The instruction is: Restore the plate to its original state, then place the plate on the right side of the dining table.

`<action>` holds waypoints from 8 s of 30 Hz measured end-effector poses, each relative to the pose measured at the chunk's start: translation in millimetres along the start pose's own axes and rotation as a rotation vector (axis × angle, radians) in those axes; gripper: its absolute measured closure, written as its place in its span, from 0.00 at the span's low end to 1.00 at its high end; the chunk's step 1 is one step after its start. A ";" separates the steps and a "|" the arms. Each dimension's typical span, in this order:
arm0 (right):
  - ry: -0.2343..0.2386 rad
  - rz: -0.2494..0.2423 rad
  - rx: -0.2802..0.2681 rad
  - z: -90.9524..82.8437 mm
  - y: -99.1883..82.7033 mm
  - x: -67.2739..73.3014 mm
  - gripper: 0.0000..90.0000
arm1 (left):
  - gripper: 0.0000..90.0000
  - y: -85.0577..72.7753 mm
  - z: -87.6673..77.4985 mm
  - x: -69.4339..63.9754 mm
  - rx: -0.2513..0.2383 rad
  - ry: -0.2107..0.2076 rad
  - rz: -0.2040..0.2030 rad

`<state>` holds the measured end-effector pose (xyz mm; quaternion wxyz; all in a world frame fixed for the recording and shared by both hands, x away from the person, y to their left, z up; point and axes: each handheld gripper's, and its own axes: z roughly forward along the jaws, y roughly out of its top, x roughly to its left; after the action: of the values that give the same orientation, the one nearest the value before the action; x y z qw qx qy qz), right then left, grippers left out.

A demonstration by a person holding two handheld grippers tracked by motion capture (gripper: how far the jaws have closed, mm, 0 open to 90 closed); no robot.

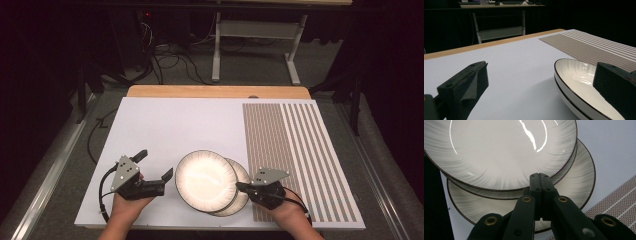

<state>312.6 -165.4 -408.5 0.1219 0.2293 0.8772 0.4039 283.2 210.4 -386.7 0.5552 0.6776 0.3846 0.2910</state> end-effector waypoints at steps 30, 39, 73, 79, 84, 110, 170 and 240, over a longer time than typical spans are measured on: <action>-0.001 -0.005 0.004 -1.0 -0.9 -2.1 1.00 | 0.00 1.9 -1.1 0.9 0.017 -0.043 0.000; -0.009 -0.011 0.006 -3.2 -2.6 -3.6 1.00 | 0.00 1.6 -1.0 0.7 0.016 -0.048 -0.007; -0.024 0.000 -0.002 -8.0 -3.5 -6.1 1.00 | 0.00 0.3 0.3 0.0 0.027 -0.052 -0.004; -0.037 0.031 -0.019 -15.1 -6.0 -12.0 1.00 | 0.00 0.3 0.7 -0.4 0.028 -0.054 -0.003; -0.040 0.032 -0.018 -17.5 -7.1 -13.6 1.00 | 0.00 0.3 0.7 -0.6 0.029 -0.054 -0.003; -0.059 0.063 -0.041 -28.2 -13.1 -21.2 1.00 | 0.00 -0.2 1.2 -1.0 0.036 -0.059 -0.001; -0.244 0.169 -0.283 -74.9 -22.8 -39.0 0.17 | 0.00 5.0 3.0 0.6 0.038 -0.066 0.023; -0.043 0.013 0.048 -16.9 3.2 -12.1 1.00 | 0.00 8.2 2.0 0.6 0.025 -0.069 0.020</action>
<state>317.3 -180.6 -394.8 0.1325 0.2464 0.8822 0.3787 286.8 209.1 -379.2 0.5567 0.6980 0.3620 0.2681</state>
